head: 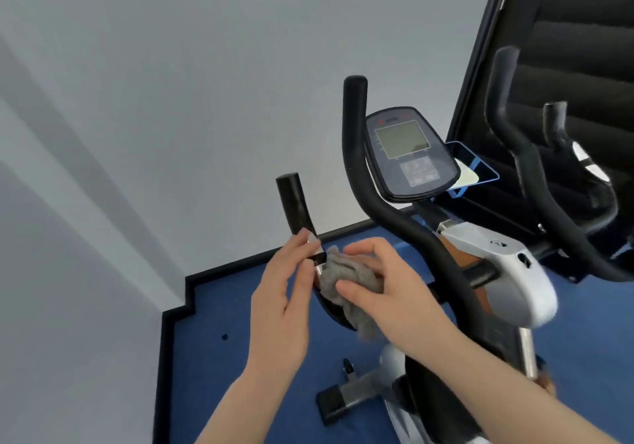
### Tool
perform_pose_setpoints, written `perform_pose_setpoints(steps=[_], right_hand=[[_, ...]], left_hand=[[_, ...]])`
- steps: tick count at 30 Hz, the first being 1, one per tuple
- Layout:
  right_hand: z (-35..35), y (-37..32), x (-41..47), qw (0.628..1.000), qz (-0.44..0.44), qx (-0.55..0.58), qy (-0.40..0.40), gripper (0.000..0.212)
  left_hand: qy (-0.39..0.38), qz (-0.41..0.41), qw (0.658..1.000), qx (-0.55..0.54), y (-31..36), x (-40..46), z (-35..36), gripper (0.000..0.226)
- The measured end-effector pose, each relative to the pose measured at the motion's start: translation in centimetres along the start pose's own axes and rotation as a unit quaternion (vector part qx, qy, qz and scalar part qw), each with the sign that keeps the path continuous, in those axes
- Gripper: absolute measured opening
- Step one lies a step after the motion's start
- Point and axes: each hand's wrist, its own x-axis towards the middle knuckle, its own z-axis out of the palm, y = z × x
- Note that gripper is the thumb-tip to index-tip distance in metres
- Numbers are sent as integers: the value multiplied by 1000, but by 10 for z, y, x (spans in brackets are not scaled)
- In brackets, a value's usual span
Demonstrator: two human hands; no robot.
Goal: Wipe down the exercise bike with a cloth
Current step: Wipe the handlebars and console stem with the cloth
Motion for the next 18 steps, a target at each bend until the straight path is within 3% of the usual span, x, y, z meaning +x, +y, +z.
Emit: perform_pose_setpoints(steps=[3, 8, 12, 15, 18], right_hand=[[-12, -2, 0, 996, -47, 48, -55, 47], [-36, -21, 8, 985, -48, 50, -159, 52], [-61, -35, 19, 966, -42, 8, -255, 45], [-73, -40, 30, 965, -63, -127, -219, 35], [-86, -46, 40, 946, -80, -266, -168, 25]], left_hand=[[-46, 30, 998, 26, 8, -3, -4, 26], [-122, 31, 990, 56, 34, 13, -14, 38], [-154, 67, 974, 151, 49, 29, -25, 19], [-120, 66, 975, 174, 56, 39, -26, 11], [-146, 68, 967, 199, 60, 49, -20, 7]])
